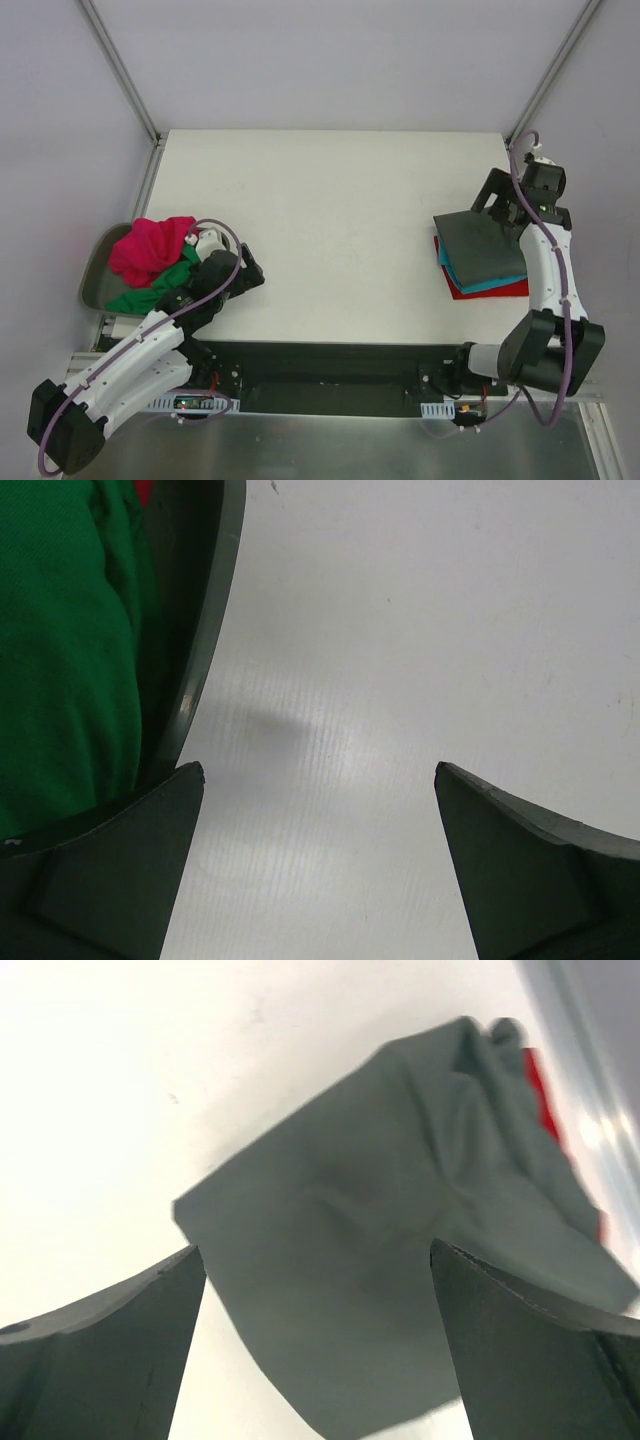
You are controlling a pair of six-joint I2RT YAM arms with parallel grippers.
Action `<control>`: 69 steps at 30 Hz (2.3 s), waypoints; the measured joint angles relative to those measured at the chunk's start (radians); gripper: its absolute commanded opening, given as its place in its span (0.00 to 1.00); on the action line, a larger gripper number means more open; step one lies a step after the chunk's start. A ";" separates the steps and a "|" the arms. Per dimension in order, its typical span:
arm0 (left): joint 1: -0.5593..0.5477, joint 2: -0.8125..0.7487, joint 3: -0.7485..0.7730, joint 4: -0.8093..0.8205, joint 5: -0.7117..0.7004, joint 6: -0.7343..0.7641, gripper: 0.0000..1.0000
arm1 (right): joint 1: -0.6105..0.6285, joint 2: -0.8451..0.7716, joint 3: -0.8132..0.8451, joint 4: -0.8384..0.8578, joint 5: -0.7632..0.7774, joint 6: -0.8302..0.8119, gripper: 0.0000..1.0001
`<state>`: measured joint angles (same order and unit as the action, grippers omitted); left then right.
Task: Fold and stack the t-shirts
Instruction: Put the neatly folded tshirt into the corner of the board with the right arm
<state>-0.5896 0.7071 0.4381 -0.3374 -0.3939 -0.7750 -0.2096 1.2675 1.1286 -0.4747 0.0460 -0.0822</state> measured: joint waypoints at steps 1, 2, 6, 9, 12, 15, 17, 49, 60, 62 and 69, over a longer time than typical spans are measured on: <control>0.000 0.001 0.000 -0.001 0.001 -0.003 0.99 | -0.011 0.018 -0.002 0.011 -0.056 0.008 0.96; 0.000 0.001 0.000 -0.002 0.002 -0.007 0.99 | -0.021 0.045 -0.002 0.025 -0.104 0.016 0.96; 0.000 0.001 0.000 -0.009 0.015 -0.028 0.99 | -0.067 0.182 0.007 0.044 -0.238 0.031 0.96; 0.000 0.002 0.000 -0.011 0.019 -0.038 0.99 | -0.106 0.291 0.034 0.048 -0.285 0.032 0.96; 0.000 0.013 0.001 -0.011 0.019 -0.045 0.99 | -0.127 0.378 0.084 0.053 -0.288 0.023 0.96; 0.000 0.026 0.001 -0.012 0.023 -0.046 0.99 | -0.138 0.450 0.148 0.064 -0.291 0.016 0.96; 0.000 0.032 0.001 -0.012 0.024 -0.046 0.99 | -0.148 0.486 0.185 0.077 -0.299 0.013 0.96; 0.000 0.107 0.109 -0.012 0.047 0.009 0.99 | -0.273 0.613 0.482 0.040 -0.493 0.066 0.96; 0.000 -0.048 0.116 -0.072 0.066 0.012 0.99 | 0.150 -0.249 -0.091 0.053 -0.433 0.116 0.96; 0.000 -0.061 0.127 -0.113 0.045 0.010 0.99 | 0.185 -0.374 -0.233 0.065 -0.451 0.137 0.96; 0.000 -0.083 0.143 -0.230 -0.023 -0.042 0.99 | 0.202 -0.653 -0.666 0.107 -0.517 0.229 0.96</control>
<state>-0.5896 0.6243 0.5812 -0.5671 -0.4171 -0.8169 -0.0078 0.6144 0.4625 -0.3679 -0.4713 0.1467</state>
